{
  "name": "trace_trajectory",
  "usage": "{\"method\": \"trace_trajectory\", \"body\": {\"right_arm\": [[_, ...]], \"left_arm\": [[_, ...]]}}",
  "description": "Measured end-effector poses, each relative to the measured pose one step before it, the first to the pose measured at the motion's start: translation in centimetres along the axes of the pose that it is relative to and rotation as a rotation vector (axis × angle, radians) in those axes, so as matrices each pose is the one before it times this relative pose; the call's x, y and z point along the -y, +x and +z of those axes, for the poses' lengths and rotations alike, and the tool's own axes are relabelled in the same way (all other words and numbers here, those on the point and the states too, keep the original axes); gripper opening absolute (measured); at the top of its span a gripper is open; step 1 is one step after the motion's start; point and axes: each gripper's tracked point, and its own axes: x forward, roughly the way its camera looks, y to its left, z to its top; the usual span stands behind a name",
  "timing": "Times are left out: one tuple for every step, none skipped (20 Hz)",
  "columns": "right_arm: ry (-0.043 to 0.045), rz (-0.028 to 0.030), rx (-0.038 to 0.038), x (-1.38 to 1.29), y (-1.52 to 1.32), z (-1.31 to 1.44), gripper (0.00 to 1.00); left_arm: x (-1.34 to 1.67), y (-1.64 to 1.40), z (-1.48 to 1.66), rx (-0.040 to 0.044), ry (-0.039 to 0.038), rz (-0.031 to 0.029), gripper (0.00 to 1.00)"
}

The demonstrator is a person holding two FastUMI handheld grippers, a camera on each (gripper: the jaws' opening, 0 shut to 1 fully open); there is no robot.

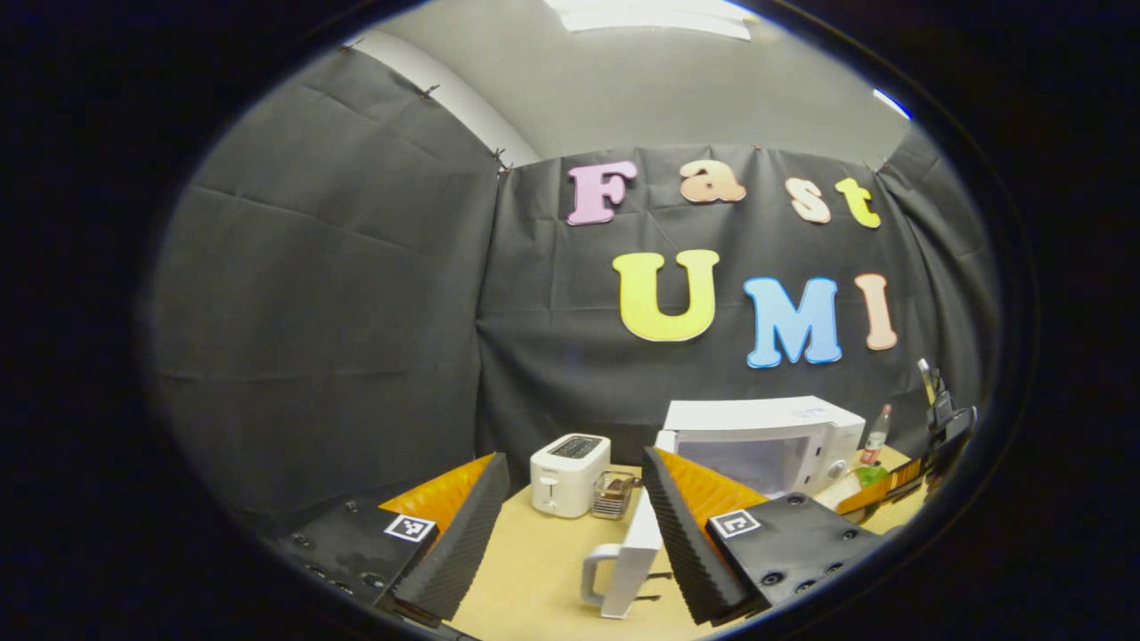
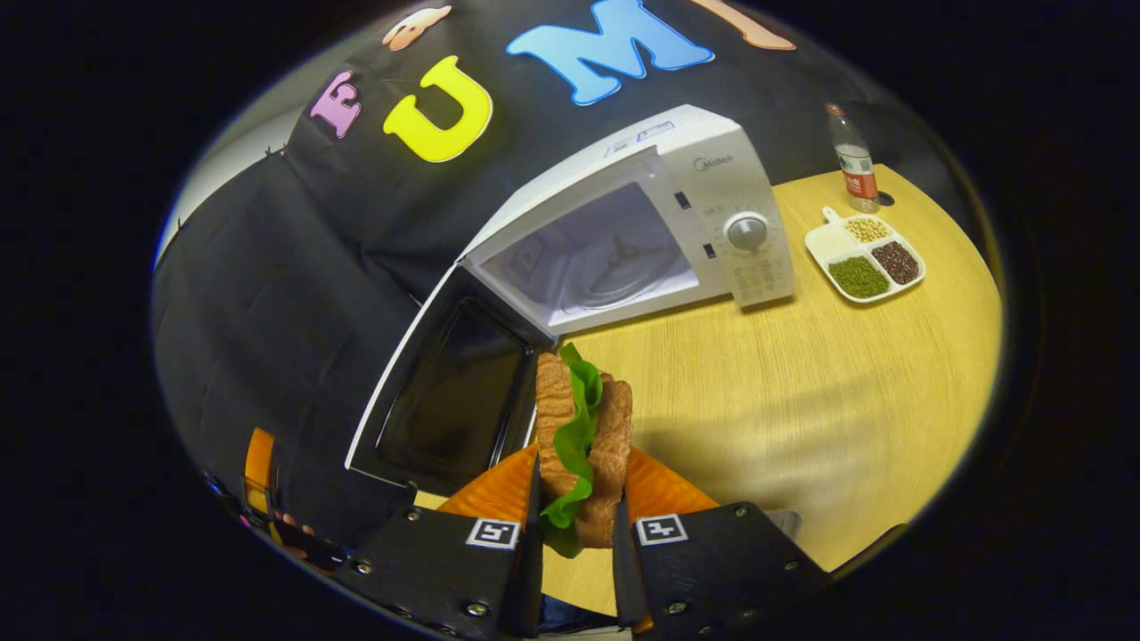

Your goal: Open the microwave oven with the left hand, put the food in, and close the microwave oven.

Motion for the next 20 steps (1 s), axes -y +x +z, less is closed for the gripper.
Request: {"method": "trace_trajectory", "body": {"right_arm": [[0.00198, 0.00197, 0.02114, -0.667, 1.005, 0.648, 0.33], [0.00544, 0.00184, 0.02102, -0.569, 0.967, 0.509, 0.33], [0.00792, 0.0001, 0.02209, -0.53, 1.046, 0.627, 0.33], [0.00974, -0.00194, 0.02979, -0.515, 0.94, 0.588, 0.33], [0.00918, -0.00432, 0.02999, -0.374, 1.06, 0.671, 0.33], [0.01229, -0.00608, 0.03132, -0.317, 1.023, 0.58, 0.33], [0.01252, -0.00395, 0.025, -0.25, 1.084, 0.513, 0.33], [0.01352, -0.00414, 0.02394, -0.187, 1.147, 0.446, 0.33], [0.01147, -0.00838, 0.02304, -0.053, 1.13, 0.456, 0.33], [0.01042, -0.01168, 0.02344, 0.072, 1.05, 0.413, 0.33], [0.011, -0.01323, 0.02652, 0.03, 1.122, 0.535, 0.33], [0.01262, -0.01226, 0.02275, 0.076, 0.954, 0.39, 0.33], [0.01414, -0.01103, 0.01849, 0.083, 1.082, 0.359, 0.33], [0.01525, -0.01101, 0.01729, 0.13, 1.155, 0.239, 0.33], [0.00934, -0.00176, 0.0193, -0.05, 1.111, 0.237, 0.33], [0.00197, -0.00003, 0.01716, -0.097, 1.079, 0.213, 0.33], [-0.00733, -0.00474, 0.01928, -0.06, 1.074, 0.33, 0.33], [-0.01279, -0.00896, 0.02256, -0.105, 0.984, 0.317, 0.33], [-0.01107, -0.00734, 0.02068, -0.085, 0.998, 0.301, 0.33], [-0.00459, -0.00231, 0.01824, -0.179, 0.987, 0.084, 0.33]], "left_arm": [[-0.955, 0.557, -0.051, 0.00073, -0.00067, 0.00568, 0.98], [-0.726, 0.71, 0.074, -0.00104, 0.00462, 0.00163, 0.97], [-0.68, 0.52, -0.091, -0.00537, 0.00423, 0.00133, 0.96], [-0.587, 0.373, -0.299, -0.00608, 0.00474, 0.00156, 0.96], [-0.602, 0.568, -0.2, -0.00617, 0.00483, 0.0015, 0.98], [-0.597, 0.348, -0.131, -0.00657, 0.00287, 0.00044, 0.98], [-0.526, 0.407, -0.116, -0.00674, -0.00453, -0.00039, 0.98], [-0.294, 0.345, -0.22, -0.00908, -0.01443, -0.00355, 0.96], [-0.092, 0.478, -0.184, -0.00728, -0.01581, -0.00975, 0.94], [-0.141, 0.36, -0.318, -0.00795, -0.00699, -0.0064, 0.98], [-0.291, 0.444, -0.216, -0.00695, 0.00123, -0.00393, 0.94], [-0.356, 0.456, -0.073, -0.0017, 0.00574, -0.00365, 0.98], [-0.344, 0.425, 0.032, -0.00099, 0.00923, -0.00423, 0.97], [-0.177, 0.347, 0.011, -0.00286, 0.01116, -0.00198, 0.98], [-0.451, 0.309, 0.058, -0.00443, 0.01155, -0.00142, 0.98], [-0.463, 0.339, 0.026, -0.00431, 0.00769, -0.00056, 0.97], [-0.512, 0.214, -0.109, -0.00633, 0.00501, 0.00054, 0.97], [-0.572, 0.176, -0.192, -0.0079, 0.00474, 0.00453, 0.97], [-0.62, 0.064, -0.178, -0.00932, 0.00432, 0.00584, 0.97], [-0.592, 0.069, -0.329, -0.00726, 0.00329, 0.00493, 0.97]]}}
